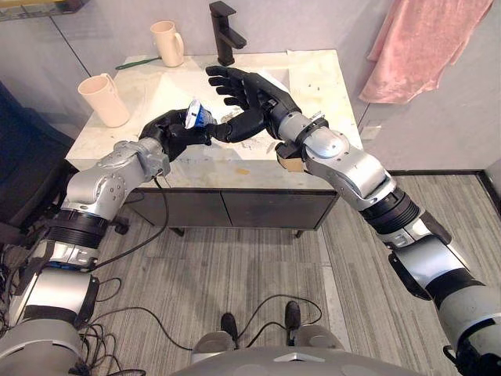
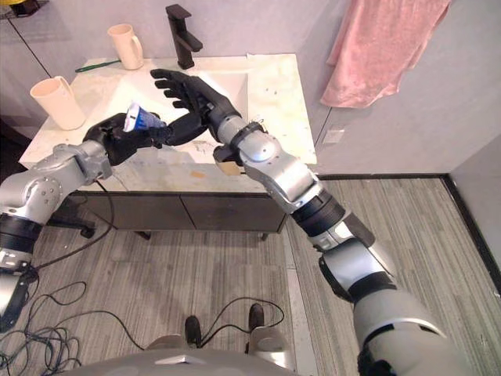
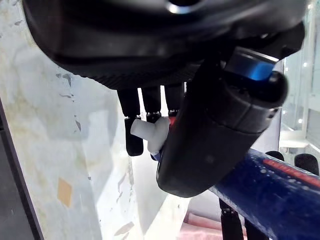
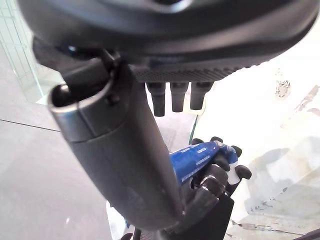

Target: Organize the bathroom.

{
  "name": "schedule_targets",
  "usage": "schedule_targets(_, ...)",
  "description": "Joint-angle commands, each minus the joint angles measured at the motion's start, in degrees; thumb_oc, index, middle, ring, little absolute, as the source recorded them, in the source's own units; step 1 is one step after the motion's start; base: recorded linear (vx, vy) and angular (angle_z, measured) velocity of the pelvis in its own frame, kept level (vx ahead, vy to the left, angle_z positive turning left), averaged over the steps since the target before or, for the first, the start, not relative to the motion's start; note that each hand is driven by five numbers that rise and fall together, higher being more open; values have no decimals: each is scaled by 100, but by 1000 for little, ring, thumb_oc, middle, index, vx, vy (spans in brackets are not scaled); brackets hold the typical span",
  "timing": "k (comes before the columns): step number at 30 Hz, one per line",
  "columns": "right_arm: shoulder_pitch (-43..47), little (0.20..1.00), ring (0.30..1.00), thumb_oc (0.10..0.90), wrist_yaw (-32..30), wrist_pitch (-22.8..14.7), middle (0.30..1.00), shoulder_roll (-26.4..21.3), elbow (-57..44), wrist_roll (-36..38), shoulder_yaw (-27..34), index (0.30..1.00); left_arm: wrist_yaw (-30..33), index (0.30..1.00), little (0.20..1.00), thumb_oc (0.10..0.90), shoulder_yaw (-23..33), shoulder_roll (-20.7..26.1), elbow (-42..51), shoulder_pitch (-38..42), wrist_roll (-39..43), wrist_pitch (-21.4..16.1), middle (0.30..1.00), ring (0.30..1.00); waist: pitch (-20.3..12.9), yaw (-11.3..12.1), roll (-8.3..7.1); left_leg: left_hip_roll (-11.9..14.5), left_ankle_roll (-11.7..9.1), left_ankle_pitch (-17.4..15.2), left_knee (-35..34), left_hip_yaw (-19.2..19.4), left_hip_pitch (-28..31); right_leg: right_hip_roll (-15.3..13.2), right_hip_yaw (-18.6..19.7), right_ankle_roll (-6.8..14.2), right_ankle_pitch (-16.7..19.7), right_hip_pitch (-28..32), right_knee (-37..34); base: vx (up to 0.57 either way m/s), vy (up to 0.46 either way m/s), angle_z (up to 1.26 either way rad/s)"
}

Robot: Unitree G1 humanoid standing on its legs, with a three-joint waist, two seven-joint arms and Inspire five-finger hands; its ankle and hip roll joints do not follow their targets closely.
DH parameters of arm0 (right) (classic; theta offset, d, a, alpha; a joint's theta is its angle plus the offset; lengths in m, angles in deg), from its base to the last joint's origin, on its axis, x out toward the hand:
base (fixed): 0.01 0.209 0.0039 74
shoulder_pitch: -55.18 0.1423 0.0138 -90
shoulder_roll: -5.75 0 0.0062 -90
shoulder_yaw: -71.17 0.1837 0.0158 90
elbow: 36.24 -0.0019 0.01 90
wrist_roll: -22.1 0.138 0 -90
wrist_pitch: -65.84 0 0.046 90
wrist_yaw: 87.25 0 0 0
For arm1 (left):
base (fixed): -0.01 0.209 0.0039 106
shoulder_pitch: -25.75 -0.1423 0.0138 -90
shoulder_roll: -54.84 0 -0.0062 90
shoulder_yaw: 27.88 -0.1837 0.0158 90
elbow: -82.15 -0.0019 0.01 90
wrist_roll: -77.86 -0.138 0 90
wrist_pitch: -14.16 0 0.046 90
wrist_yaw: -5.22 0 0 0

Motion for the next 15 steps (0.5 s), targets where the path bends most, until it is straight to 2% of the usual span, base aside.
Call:
schedule_targets(1,794,900,900,800,-43,-526,900,195,-246,26,297,900,9,300,300,400,363,-5,468,657,349,-494,300,300,-588,14,95,422,-14,-586,643,11,62,-315,363,375,-690,8,-23,0,0,0)
schedule_targets(4,806,900,900,800,-9,-516,900,183,-244,48,289,900,-3,300,300,400,387,-10,453,625,332,-514,300,300,-596,17,92,426,-16,-578,661,6,56,-310,361,372,-696,10,-18,0,0,0)
schedule_targets(6,779,300,300,400,-12,-518,300,202,-248,47,265,300,42,300,300,400,413,-14,468,612,335,-498,300,300,-613,22,90,428,-19,-558,657,9,58,-300,362,364,-702,24,-35,0,0,0)
schedule_targets(15,750,300,300,400,21,-545,300,208,-259,115,264,300,25,300,300,400,453,3,428,600,438,-466,300,300,-613,22,99,426,-19,-581,678,19,53,-316,353,368,-709,26,-24,0,0,0)
